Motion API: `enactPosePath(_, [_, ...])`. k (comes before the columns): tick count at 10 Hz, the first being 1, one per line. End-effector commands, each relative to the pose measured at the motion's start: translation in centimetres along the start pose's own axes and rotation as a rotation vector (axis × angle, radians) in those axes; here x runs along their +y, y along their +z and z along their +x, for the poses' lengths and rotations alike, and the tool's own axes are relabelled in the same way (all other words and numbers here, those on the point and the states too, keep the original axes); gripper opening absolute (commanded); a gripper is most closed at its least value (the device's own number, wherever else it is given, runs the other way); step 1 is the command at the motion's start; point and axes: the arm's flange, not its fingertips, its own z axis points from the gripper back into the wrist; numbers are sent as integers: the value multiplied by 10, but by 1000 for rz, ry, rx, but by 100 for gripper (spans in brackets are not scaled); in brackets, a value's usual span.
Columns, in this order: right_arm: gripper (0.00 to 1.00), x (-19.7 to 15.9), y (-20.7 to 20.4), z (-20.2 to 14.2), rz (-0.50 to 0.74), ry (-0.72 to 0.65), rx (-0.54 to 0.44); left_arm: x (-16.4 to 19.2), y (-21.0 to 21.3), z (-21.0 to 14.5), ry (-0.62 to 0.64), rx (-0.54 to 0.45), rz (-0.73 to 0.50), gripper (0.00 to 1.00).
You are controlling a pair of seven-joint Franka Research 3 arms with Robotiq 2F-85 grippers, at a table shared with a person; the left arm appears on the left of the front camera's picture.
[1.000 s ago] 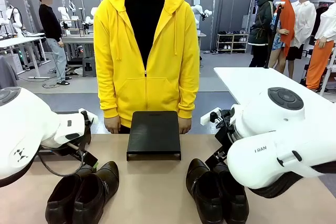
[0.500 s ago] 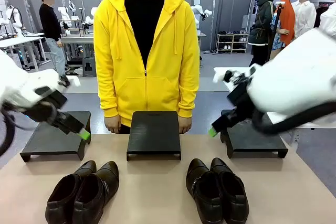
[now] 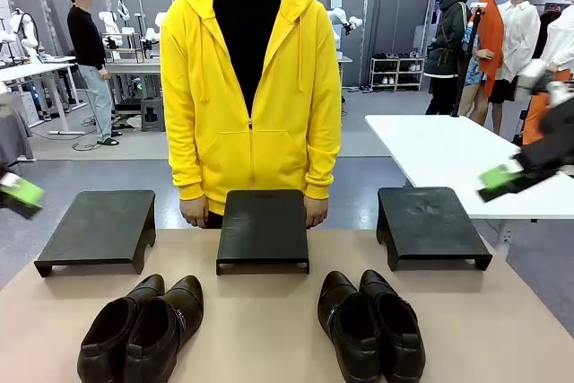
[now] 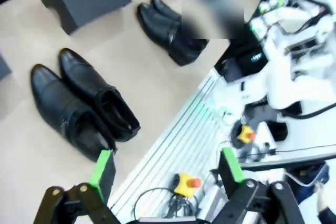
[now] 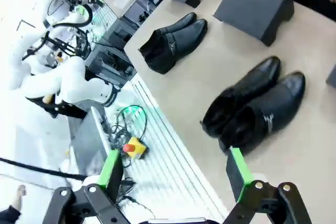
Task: Place the shoes on the stand as instructed by the person.
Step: Pick up one pair of Shoes and place it on the Shoes Stand indicated by the person.
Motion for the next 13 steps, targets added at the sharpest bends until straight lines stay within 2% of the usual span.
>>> enactPosePath(1, [100, -30, 43, -31, 0, -85, -108, 29, 43, -41, 100, -168, -48, 100])
enactPosePath(2, [100, -41, 66, -55, -20, -149, -176, 41, 64, -67, 158, -258, -44, 100])
enactPosePath(3, [100, -49, 84, -79, -15, -184, -244, 50, 78, -88, 197, -303, -37, 100])
enactPosePath(5, [100, -51, 112, -114, -13, -212, -355, 64, 107, -132, 301, -426, -5, 100])
enactPosePath(7, [100, -50, 132, -143, -26, -226, -453, 64, 127, -162, 349, -502, 43, 100])
enactPosePath(10, [100, -46, 138, -153, -54, -225, -455, 69, 144, -189, 416, -629, 82, 100])
enactPosePath(13, [100, -45, 147, -156, -52, -253, -459, 67, 149, -191, 432, -587, 81, 100])
